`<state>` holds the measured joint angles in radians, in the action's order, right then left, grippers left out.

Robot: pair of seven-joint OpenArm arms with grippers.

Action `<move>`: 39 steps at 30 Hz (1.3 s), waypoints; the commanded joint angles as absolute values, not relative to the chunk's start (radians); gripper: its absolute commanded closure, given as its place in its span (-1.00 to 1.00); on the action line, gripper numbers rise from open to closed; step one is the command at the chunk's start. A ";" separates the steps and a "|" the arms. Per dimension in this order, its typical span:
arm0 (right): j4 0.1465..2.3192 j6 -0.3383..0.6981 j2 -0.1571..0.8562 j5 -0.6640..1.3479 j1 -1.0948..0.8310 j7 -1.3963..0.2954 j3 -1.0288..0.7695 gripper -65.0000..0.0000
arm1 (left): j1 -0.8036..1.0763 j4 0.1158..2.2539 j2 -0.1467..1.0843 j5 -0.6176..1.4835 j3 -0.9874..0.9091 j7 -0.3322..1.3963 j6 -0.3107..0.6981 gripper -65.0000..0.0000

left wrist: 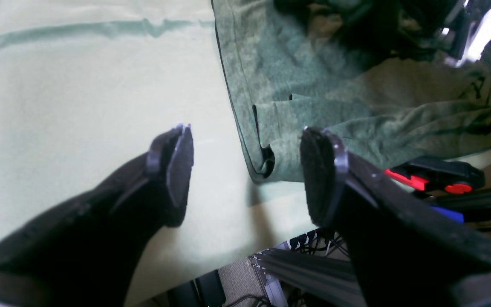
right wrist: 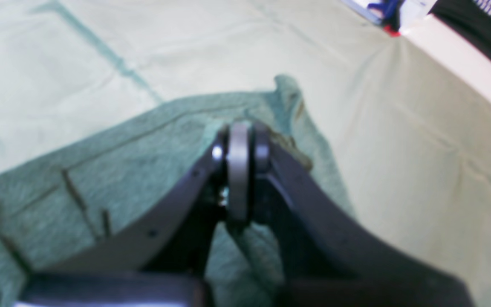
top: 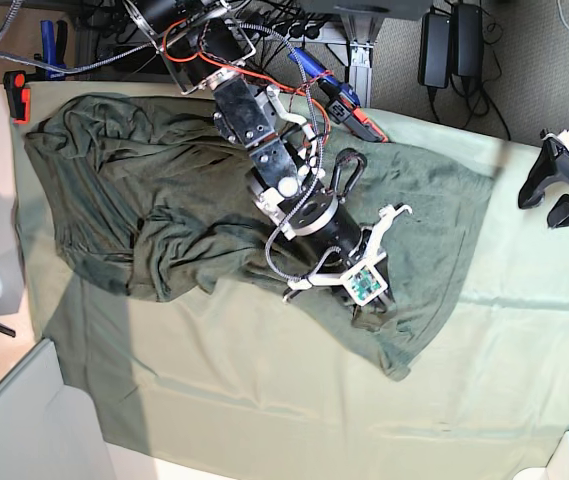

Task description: Fold the T-shirt properly

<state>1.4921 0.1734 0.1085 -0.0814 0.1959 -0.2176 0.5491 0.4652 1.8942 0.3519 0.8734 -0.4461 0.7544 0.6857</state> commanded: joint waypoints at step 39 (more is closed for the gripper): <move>1.526 0.109 0.195 0.054 0.204 -0.240 -0.121 -0.36 | 0.247 1.909 0.369 0.750 -0.353 0.696 0.687 -0.31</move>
